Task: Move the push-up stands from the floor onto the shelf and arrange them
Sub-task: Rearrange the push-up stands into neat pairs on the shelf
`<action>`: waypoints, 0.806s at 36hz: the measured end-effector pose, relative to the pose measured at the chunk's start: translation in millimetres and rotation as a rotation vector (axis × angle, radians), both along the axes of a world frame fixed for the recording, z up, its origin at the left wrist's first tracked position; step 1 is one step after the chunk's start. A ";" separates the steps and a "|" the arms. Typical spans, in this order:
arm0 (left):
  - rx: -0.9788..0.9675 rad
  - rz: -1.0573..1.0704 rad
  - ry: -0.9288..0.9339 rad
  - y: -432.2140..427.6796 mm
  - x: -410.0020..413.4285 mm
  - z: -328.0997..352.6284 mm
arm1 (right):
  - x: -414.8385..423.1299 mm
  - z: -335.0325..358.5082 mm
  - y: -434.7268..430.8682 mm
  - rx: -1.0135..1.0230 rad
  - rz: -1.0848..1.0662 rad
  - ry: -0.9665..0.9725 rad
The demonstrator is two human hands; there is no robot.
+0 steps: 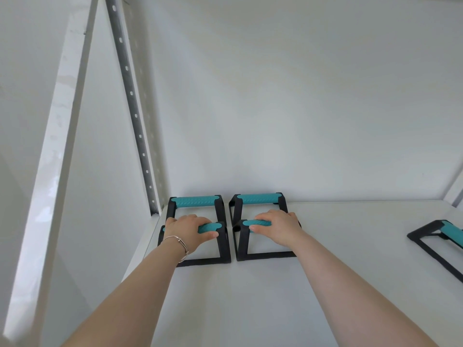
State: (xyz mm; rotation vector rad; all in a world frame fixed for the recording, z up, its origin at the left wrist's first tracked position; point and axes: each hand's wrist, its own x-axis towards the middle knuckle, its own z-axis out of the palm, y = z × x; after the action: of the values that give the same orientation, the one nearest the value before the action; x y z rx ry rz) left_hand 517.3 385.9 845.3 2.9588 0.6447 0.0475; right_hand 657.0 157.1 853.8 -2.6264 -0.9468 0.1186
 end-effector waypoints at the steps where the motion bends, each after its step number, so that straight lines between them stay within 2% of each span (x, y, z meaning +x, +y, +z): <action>1: -0.001 -0.001 0.002 -0.3 0.3 0.2 | -0.6 1.1 -0.3 0.003 -0.004 0.005; 29: 0.000 0.008 0.008 -2.5 -2.9 2.1 | -0.1 -4.4 -0.6 0.010 -0.009 -0.024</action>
State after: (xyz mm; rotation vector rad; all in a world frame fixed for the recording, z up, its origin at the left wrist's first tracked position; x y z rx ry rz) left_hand 514.4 383.3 847.4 2.9582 0.6578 0.0358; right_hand 657.0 156.5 849.4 -2.6285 -0.9405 0.0803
